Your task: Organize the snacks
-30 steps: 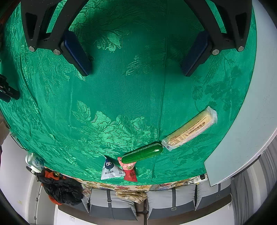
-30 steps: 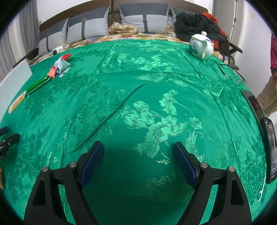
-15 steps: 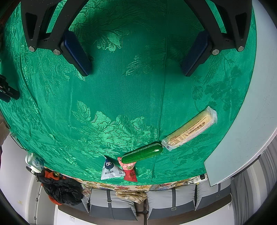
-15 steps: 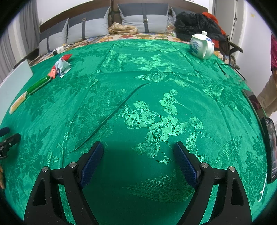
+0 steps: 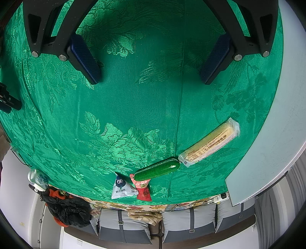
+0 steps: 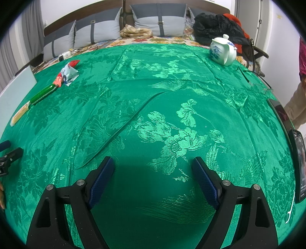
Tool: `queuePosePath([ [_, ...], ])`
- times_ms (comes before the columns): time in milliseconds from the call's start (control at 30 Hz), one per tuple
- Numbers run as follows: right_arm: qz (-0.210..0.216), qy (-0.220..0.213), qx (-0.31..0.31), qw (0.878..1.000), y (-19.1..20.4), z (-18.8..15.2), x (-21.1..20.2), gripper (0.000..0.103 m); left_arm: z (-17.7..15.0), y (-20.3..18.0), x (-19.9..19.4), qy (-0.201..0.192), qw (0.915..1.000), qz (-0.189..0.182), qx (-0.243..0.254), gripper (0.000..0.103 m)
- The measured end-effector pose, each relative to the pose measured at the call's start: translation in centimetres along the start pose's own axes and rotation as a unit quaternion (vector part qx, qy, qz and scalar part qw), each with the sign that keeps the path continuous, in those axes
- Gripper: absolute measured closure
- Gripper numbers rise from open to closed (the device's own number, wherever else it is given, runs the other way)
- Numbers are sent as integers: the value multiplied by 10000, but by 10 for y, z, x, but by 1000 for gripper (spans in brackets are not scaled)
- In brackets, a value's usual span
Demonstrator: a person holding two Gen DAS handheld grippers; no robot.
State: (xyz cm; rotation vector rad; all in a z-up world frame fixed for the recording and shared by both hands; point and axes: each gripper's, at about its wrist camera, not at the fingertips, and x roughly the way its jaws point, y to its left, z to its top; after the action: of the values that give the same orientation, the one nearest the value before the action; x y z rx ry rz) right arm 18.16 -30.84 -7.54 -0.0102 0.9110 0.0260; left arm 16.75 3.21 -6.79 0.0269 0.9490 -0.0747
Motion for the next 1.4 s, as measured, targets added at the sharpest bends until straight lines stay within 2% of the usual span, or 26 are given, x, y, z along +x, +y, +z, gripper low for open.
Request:
queuePosePath([
  [533, 6, 5, 4, 10000, 0, 0, 0, 16, 0, 0, 0, 3, 10000, -1, -31, 0],
  [567, 1, 5, 0, 10000, 0, 0, 0, 15, 2, 1, 1, 64, 10000, -7, -36, 0],
  [600, 1, 10, -10, 10000, 0, 0, 0, 15, 8, 2, 4, 330, 9994, -83, 55, 0],
  [700, 4, 16, -18, 10000, 1, -1, 0, 14, 27, 9, 9, 1060, 9921, -575, 341, 1],
  [767, 3, 18, -21, 10000, 1, 0, 0, 14, 40, 27, -6, 901, 9914, -918, 237, 1],
  [800, 5, 18, -21, 10000, 1, 0, 0, 14, 46, 35, -11, 796, 9920, -956, 227, 1],
  [967, 7, 18, -17, 10000, 1, 0, 0, 14, 86, 77, -14, 421, 9972, -596, 190, 1],
  [1000, 7, 18, -18, 10000, 1, 0, 0, 14, 93, 80, -8, 442, 9974, -523, 207, 3],
  [1067, 3, 19, -20, 10000, 1, 0, 0, 14, 103, 84, 8, 520, 9976, -361, 277, 13],
  [1133, 7, 18, -18, 10000, 1, -1, 0, 14, 112, 80, 25, 649, 9966, -274, 428, 28],
  [1233, 6, 18, -19, 10000, 1, 0, 0, 14, 115, 72, 51, 921, 9922, -128, 828, 30],
  [1333, 6, 18, -18, 10000, 1, 0, 0, 14, 112, 77, 69, 1096, 9901, -48, 880, 32],
  [1367, 4, 18, -19, 10000, 1, 0, 0, 14, 112, 80, 70, 1065, 9915, -188, 726, 38],
  [1400, 3, 18, -20, 10000, 2, 0, 0, 14, 112, 86, 68, 1117, 9919, -355, 497, 55],
])
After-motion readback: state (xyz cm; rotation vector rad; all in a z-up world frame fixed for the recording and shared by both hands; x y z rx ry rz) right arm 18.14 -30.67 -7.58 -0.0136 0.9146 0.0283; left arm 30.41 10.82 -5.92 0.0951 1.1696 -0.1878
